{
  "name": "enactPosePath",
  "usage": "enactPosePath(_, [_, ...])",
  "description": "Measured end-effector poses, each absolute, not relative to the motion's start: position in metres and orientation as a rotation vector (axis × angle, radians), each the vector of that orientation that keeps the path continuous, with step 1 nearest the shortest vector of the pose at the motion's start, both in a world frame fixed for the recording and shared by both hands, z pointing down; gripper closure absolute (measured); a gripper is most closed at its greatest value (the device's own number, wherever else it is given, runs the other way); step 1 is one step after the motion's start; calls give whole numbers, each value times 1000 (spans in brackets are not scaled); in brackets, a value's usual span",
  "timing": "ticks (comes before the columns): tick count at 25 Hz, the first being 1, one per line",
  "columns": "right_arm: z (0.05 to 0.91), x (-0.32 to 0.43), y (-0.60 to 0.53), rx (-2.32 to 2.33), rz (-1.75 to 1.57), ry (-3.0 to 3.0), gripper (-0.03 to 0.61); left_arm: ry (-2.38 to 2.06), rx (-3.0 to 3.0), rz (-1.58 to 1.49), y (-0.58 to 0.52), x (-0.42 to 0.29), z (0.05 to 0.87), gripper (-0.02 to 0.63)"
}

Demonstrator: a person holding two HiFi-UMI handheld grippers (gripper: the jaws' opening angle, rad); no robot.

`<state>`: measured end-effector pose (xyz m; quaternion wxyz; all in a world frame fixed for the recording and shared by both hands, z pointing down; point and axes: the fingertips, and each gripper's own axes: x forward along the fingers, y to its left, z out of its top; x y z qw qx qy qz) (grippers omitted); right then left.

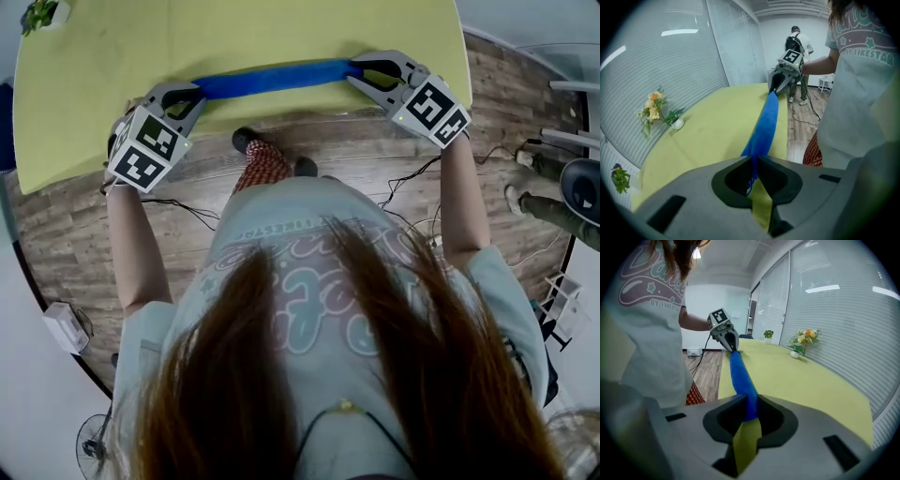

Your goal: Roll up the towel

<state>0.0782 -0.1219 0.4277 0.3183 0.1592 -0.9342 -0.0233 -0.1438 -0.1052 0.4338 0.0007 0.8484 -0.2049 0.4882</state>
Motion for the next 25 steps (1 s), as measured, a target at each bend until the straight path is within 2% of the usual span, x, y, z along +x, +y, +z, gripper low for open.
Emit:
enactPosePath(12, [430, 82, -127, 494, 26, -2510, 492, -801, 2720, 1341, -111, -143, 430, 575])
enactPosePath(16, [427, 82, -127, 516, 16, -2525, 452, -908, 2746, 1259, -112, -143, 425, 564])
enactPosePath(19, [420, 82, -123, 530, -14, -2539, 397, -977, 2766, 1201, -109, -144, 417, 530])
enactPosePath(25, [399, 84, -123, 616, -52, -2598, 377, -1105, 2779, 1085, -106, -141, 400, 511])
